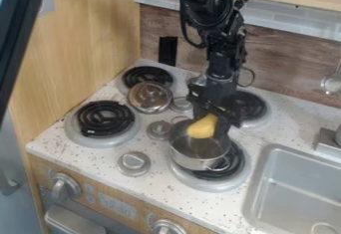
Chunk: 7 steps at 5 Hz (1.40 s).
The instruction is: Move the banana inside the silver pot of the bottom right burner
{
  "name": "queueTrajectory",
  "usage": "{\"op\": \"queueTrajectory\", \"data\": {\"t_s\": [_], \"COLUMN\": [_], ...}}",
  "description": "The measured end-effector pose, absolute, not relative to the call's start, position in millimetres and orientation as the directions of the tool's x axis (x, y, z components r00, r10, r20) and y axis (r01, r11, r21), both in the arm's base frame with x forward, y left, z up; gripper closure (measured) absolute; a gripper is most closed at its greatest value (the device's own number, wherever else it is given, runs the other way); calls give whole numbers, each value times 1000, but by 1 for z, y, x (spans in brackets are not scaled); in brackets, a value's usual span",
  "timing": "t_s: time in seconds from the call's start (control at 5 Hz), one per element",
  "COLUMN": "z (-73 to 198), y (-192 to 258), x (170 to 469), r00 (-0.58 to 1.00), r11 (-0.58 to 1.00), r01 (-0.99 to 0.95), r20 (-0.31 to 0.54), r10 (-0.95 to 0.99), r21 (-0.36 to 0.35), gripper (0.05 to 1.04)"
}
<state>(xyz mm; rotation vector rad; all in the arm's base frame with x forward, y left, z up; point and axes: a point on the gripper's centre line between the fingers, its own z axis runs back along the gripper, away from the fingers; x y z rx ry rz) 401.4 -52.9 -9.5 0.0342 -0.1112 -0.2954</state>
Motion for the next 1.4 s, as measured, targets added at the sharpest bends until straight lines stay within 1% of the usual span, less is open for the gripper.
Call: {"op": "queueTrajectory", "data": {"t_s": [0.2,0.4,0.6,0.8,1.0,1.2,1.4], "z": [-20,-16,-12,17,26,52,53], "y": [-59,-59,-57,-55,-55,-58,-63], "x": [386,384,378,377,377,372,365], "r00": [953,956,962,958,960,958,965], "r11": [956,961,966,971,975,981,981], "r01": [290,273,251,228,212,189,195], "r20": [74,97,94,161,171,214,180], "r10": [-293,-277,-255,-236,-221,-193,-190], "r21": [54,53,56,67,67,37,-6], "gripper": [551,478,167,68,77,85,85]}}
